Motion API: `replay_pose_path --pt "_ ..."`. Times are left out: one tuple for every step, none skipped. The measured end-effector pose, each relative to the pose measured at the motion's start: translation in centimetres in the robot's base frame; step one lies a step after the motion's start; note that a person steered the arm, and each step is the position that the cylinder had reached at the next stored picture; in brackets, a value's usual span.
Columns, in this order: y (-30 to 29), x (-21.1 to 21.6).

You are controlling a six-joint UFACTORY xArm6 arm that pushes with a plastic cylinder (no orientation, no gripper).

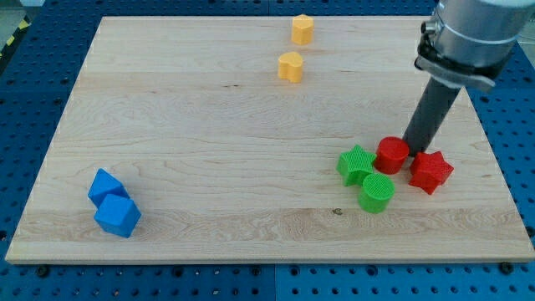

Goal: Slide the red star into the group of blocks

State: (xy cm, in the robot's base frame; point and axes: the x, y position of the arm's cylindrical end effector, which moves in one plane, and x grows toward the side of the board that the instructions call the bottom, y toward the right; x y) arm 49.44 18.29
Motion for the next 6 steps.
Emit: replay_pose_path --pt "-0.7 1.4" --pt "0.5 -0.1" --pt "4.5 -1.0" --pt "7.9 1.3" --pt "7.6 4.3" --pt "3.3 4.7"
